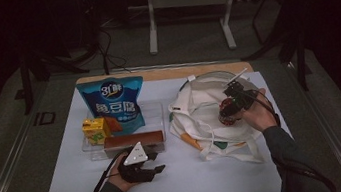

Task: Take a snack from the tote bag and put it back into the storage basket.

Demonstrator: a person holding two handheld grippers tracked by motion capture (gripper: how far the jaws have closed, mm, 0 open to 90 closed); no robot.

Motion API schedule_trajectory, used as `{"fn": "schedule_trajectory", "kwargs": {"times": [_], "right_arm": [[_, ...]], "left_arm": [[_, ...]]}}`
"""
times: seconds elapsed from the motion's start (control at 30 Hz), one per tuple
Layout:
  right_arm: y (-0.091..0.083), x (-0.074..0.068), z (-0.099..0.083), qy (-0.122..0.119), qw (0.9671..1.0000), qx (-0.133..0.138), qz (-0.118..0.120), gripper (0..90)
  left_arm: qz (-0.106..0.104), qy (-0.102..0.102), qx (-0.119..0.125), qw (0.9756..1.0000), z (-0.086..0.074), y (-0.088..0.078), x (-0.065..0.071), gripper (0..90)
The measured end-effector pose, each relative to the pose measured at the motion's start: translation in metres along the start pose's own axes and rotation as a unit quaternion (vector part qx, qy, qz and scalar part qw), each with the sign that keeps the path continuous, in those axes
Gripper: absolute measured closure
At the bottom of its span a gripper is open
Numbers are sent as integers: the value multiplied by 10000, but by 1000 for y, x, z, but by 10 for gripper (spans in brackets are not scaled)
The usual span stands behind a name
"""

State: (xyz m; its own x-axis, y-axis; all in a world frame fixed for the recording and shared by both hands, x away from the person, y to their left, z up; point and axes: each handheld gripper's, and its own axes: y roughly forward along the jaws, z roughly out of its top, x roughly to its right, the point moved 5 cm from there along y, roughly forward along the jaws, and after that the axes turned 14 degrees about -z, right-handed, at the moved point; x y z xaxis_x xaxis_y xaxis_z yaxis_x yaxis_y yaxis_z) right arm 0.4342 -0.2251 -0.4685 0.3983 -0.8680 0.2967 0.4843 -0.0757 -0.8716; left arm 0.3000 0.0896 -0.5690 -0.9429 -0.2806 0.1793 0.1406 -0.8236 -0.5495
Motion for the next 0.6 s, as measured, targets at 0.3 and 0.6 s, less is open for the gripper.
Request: {"fn": "schedule_trajectory", "kwargs": {"times": [0.3,0.6], "right_arm": [[-11,-1,5,-99,9999,115,42,256],[-20,-5,10,-192,9995,197,149,256]], "left_arm": [[1,-1,-2,10000,0,0,0,462],[4,1,-3,10000,0,0,0,462]]}}
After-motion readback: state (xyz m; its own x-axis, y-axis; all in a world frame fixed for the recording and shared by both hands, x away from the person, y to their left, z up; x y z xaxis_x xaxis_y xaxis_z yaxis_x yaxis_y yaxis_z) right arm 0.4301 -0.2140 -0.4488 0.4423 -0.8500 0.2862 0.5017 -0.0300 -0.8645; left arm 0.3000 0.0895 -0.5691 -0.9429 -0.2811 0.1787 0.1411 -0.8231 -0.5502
